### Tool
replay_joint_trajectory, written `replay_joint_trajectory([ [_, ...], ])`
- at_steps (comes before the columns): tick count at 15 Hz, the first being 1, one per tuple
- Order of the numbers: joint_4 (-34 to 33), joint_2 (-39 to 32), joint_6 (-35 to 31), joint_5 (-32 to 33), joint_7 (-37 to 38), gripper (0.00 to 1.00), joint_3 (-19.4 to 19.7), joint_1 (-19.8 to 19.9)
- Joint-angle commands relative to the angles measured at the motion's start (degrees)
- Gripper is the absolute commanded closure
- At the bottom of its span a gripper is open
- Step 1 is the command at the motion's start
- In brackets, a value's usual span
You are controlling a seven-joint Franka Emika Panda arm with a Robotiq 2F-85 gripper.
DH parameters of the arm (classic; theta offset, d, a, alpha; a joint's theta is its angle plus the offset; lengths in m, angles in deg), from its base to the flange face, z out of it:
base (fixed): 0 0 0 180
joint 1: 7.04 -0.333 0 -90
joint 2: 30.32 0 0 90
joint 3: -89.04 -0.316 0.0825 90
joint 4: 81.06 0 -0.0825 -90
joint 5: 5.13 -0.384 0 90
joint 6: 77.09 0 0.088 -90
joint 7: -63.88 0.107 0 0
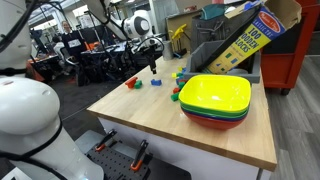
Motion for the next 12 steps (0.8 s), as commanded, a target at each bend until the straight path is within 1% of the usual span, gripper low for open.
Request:
replay_joint_trajectory([
  [1,-2.43,-0.71,5.18,2.07,10.85,0.00,0.77,-1.43],
  [3,-3.76,-1.57,6.53,1.50,14.50,0.00,0.11,-1.09],
  [5,-5.47,-2.68,6.97,0.72,16.63,0.00,-0.40,-0.64],
  [9,-8.47,-4.84,7.48,-0.38,18.66,0.00,-0.89,-0.02],
  [12,-8.90,-5.91,7.55,-0.80,19.74,0.00,-0.90,0.08],
])
